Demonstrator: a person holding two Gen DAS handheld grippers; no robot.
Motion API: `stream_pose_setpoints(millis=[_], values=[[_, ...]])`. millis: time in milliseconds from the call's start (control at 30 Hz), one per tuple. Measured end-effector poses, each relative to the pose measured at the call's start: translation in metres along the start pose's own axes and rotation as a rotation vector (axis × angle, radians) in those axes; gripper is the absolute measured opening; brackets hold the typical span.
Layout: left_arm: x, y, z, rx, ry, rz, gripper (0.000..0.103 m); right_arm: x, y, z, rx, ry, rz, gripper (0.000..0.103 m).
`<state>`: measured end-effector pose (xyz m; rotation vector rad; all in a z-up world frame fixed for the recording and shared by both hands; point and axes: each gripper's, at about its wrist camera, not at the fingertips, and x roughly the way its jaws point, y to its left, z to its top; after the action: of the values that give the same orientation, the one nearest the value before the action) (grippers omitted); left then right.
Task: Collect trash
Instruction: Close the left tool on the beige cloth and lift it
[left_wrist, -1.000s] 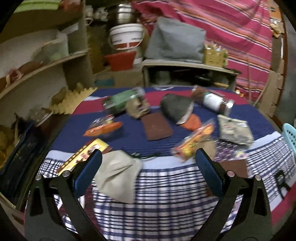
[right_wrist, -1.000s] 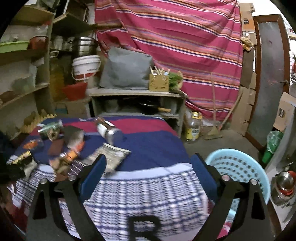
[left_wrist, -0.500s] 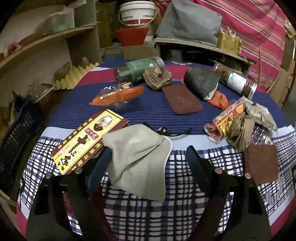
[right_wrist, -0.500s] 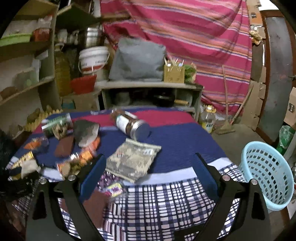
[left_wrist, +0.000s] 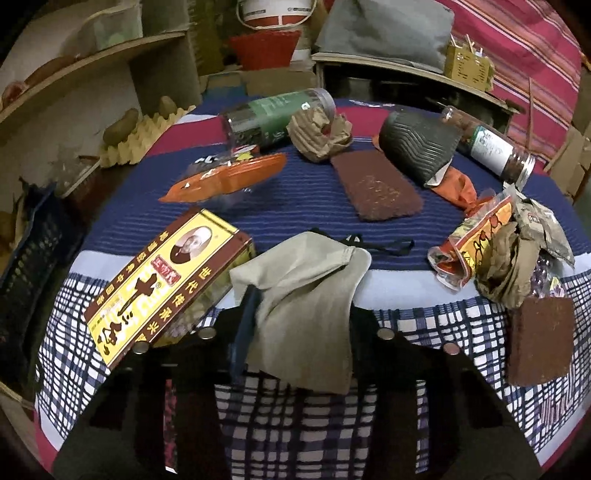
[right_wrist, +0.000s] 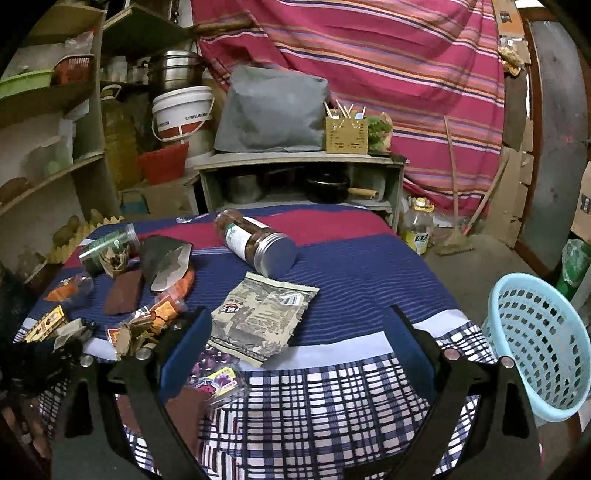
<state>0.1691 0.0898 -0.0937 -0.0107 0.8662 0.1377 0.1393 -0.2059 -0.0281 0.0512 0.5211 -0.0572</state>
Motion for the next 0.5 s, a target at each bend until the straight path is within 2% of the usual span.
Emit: stream_pose_setpoints(millis=[200,500], values=[[-0.006,-0.006,0.004,0.035,-0.022,-0.003,0.022,0.004,-0.001,0.0,0.003,0.009,-0.007,0.092],[-0.039,-0.016,0.018,0.091,-0.141,-0.025,0.022,0.005,0.014,-0.003,-0.056,0.003,0.0,0.092]])
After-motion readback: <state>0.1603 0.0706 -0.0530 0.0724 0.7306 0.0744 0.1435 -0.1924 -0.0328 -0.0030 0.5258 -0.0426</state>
